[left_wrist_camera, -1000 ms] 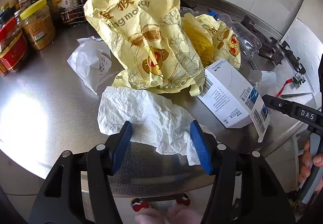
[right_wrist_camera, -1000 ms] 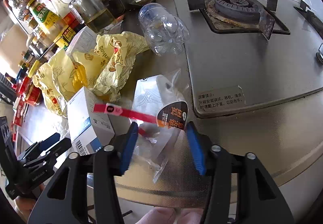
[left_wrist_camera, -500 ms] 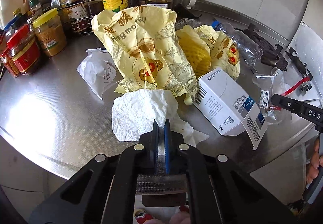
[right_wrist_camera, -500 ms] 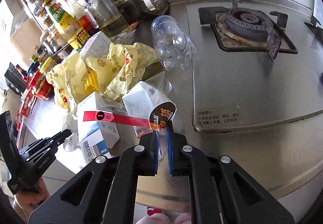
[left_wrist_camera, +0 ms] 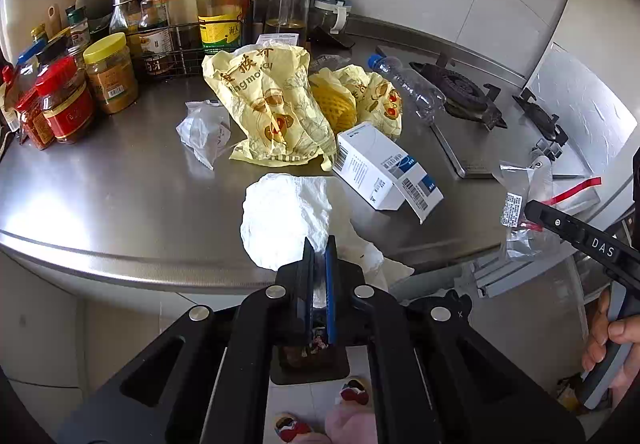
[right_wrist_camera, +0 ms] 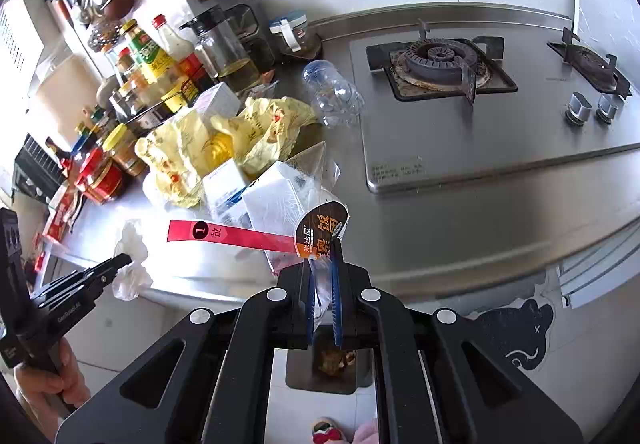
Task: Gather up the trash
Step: 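Lower tissue and clear bag into the bin and open both tools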
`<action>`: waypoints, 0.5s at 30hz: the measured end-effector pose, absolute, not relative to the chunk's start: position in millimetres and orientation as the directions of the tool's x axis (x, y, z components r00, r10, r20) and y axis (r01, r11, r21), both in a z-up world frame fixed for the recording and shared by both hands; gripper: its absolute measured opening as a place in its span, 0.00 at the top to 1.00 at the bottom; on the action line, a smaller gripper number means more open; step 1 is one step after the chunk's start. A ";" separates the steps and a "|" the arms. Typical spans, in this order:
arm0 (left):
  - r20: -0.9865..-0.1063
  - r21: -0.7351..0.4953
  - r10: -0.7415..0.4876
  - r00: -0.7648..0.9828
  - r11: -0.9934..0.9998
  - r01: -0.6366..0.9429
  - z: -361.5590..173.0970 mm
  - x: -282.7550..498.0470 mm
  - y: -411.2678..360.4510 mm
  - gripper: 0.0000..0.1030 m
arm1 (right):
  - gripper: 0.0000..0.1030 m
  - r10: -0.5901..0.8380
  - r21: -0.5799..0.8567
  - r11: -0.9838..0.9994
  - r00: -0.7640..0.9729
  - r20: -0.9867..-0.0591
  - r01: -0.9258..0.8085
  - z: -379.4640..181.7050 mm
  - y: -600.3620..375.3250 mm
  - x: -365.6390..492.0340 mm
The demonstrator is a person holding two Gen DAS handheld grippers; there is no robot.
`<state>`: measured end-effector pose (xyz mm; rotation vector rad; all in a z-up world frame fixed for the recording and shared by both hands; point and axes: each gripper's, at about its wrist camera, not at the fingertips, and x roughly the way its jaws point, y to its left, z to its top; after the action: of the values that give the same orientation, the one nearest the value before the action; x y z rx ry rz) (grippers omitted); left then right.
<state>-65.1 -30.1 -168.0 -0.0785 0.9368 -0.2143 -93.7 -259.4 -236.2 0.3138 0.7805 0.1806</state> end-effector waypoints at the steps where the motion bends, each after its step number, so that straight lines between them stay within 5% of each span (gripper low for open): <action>1: -0.793 -0.165 -0.224 0.567 0.974 0.155 -168.9 -73.9 -29.8 0.97 | 0.92 0.279 0.346 0.937 0.694 -0.664 -0.045 -238.2 -254.7 -103.8; 15: -0.887 -0.233 -0.268 0.375 0.963 0.139 -279.6 -138.5 -23.0 0.96 | 0.92 0.318 0.378 0.925 0.485 -0.815 0.029 -371.1 -198.5 -135.0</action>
<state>-138.5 -23.0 -279.6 -0.1263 1.1582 -0.2614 -135.0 -198.5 -371.1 0.3660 1.0557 0.1806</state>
